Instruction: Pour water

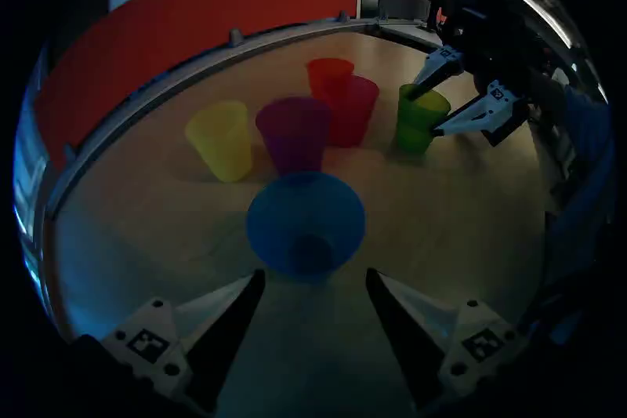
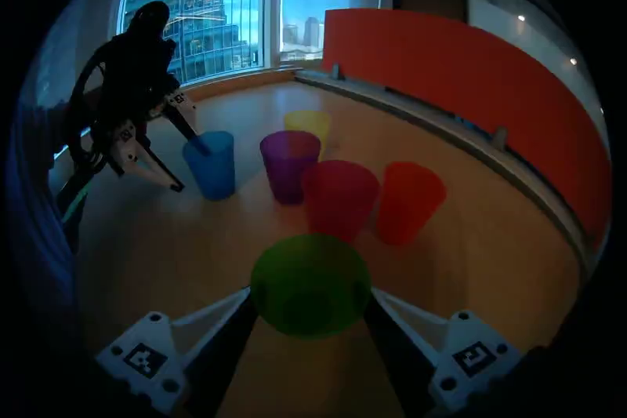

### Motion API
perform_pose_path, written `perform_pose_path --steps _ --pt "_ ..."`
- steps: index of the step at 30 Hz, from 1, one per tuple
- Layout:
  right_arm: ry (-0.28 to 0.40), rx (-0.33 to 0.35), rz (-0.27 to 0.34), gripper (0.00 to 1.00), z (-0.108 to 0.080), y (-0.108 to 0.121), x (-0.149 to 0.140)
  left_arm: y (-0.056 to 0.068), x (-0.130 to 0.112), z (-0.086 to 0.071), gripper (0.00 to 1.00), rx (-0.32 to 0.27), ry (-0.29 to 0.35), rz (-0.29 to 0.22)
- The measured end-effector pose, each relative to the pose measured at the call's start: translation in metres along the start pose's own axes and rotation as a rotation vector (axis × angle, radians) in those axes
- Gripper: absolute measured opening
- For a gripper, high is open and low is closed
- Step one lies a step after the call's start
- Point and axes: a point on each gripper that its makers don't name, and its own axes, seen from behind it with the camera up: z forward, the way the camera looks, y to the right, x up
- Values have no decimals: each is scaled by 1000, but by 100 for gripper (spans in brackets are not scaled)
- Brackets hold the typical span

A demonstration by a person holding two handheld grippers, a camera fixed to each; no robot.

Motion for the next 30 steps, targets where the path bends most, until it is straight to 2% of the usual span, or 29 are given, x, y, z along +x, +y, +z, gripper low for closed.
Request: perform_pose_path --steps 7,12,21,30 --pt "-8 -10 8 100 1 1 -6 1 0 0 96 -2 5 -10" --pt "-2 -13 20 100 -3 0 -7 -1 -1 -4 96 2 9 -17" --pt "5 -44 31 100 -21 3 -15 -6 -6 -12 96 22 24 -43" --pt "26 -84 42 100 -43 2 -26 -10 -14 -27 96 55 54 -81"
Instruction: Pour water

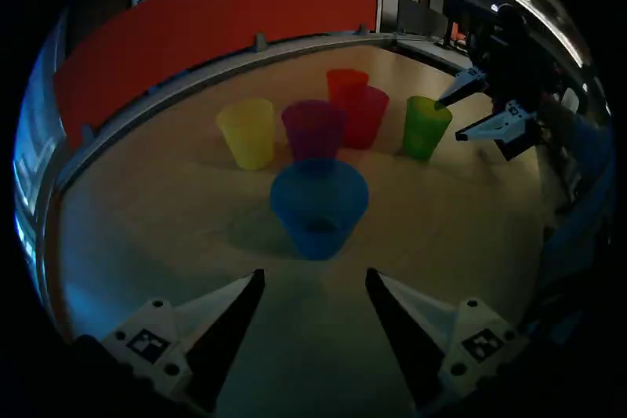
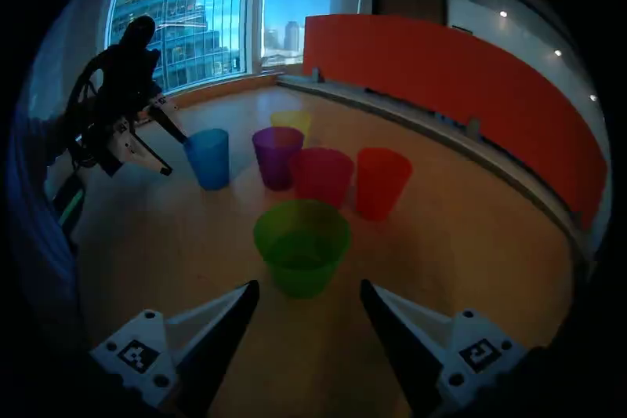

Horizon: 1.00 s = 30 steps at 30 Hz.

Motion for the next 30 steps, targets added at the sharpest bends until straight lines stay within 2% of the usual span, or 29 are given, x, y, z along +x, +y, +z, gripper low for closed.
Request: perform_pose_path --steps 11,20,30 --pt "33 -54 18 100 -24 9 -5 -7 -1 -16 96 59 45 -33" --pt "75 -119 41 100 -37 21 -4 -20 3 -27 96 147 118 -80" --pt "180 -228 113 100 -54 40 19 -33 15 -52 96 256 220 -99"
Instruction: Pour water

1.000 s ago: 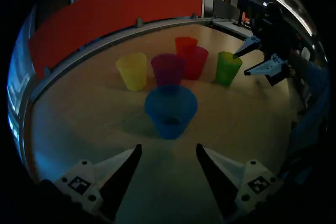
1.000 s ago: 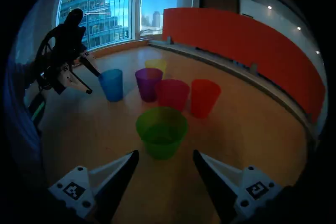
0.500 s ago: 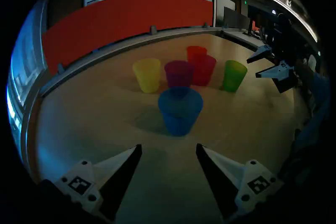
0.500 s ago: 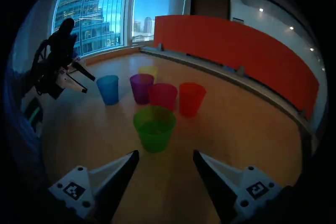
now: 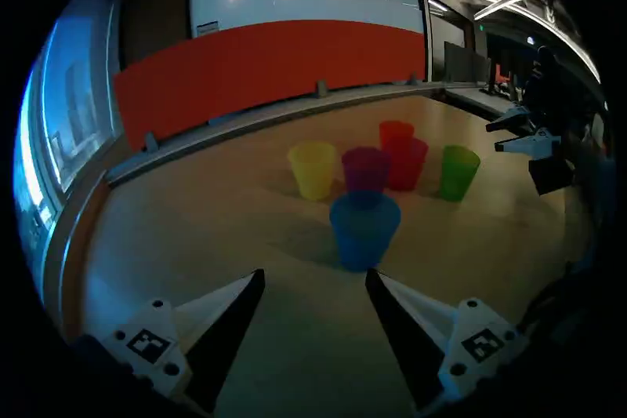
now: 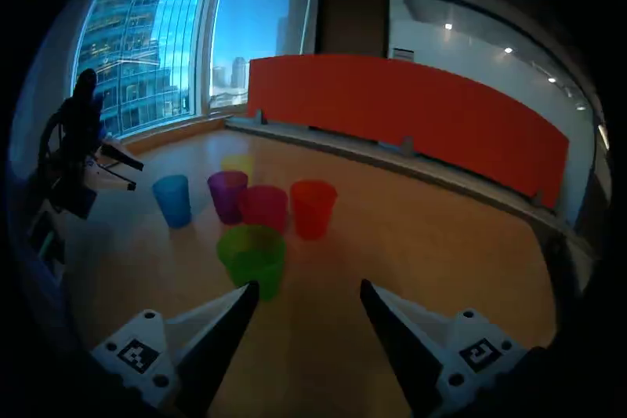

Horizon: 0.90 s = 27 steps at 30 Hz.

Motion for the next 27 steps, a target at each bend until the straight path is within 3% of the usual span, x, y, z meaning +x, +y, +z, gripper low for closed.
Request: perform_pose_path --steps 20,27 --pt "272 -283 107 100 -12 53 68 -61 55 -32 96 266 270 -73" --pt "354 -366 146 100 -21 68 81 -74 73 -47 96 335 375 -114"
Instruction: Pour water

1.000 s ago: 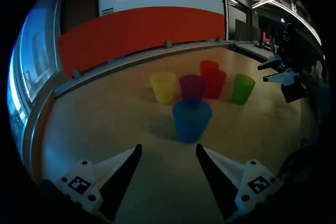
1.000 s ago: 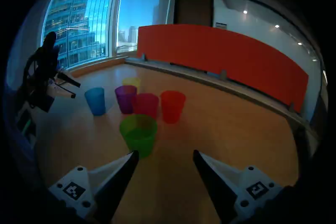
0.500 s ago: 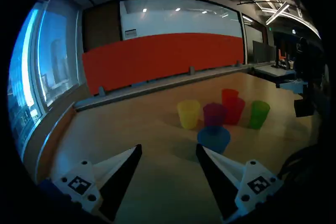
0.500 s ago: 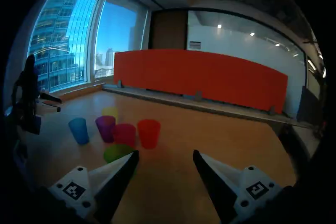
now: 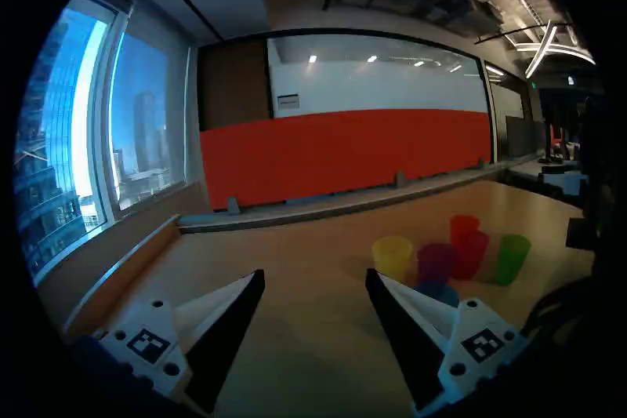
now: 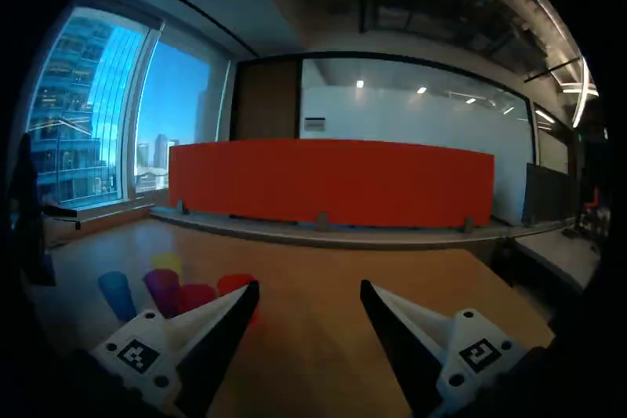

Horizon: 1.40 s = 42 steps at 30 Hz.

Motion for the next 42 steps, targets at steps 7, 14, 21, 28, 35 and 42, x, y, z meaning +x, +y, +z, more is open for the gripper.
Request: perform_pose_path --steps 7,14,21,28,35,42 --pt "77 -97 -3 100 -7 14 14 -3 16 -5 96 27 76 -62" --pt "127 -169 -23 100 -15 20 25 -5 26 -7 96 63 117 -62" --pt "146 -190 -14 100 -22 20 29 -7 34 -5 96 95 152 -70" --pt "145 -209 -25 100 -28 27 28 -7 31 1 96 117 175 -71" --pt "133 -234 -21 100 -29 36 23 -6 15 7 96 131 171 -65" --pt "130 -232 6 100 -29 36 18 2 -3 10 96 127 163 -69"
